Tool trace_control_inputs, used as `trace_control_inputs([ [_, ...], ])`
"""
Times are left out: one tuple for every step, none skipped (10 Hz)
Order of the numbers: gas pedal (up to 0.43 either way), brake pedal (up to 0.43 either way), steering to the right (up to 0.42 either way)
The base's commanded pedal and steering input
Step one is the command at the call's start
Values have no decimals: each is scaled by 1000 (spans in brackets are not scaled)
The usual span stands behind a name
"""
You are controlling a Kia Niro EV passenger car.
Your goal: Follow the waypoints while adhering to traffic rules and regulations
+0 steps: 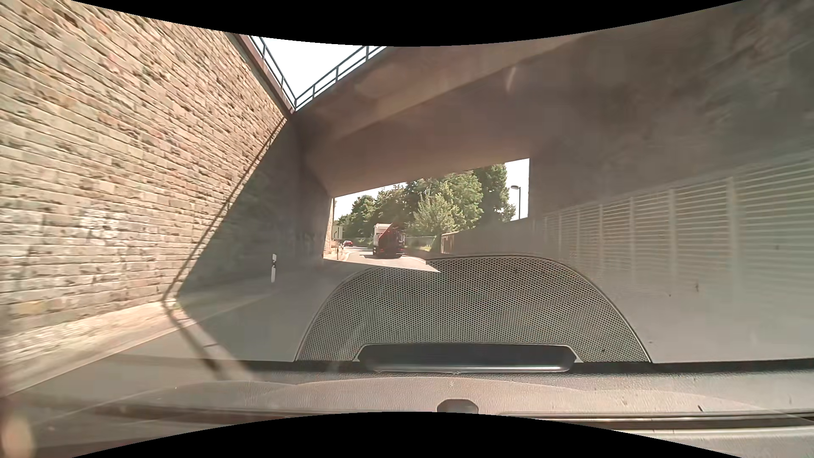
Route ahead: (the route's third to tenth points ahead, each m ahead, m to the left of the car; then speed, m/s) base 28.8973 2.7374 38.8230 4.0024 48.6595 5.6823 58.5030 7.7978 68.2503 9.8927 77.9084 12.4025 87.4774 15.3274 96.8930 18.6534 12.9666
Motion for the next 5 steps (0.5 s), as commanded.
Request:
trace_control_inputs([
  [98, 18, -21],
  [87, 18, -22],
  [87, 18, -23],
  [79, 18, -24],
  [79, 18, -25],
])
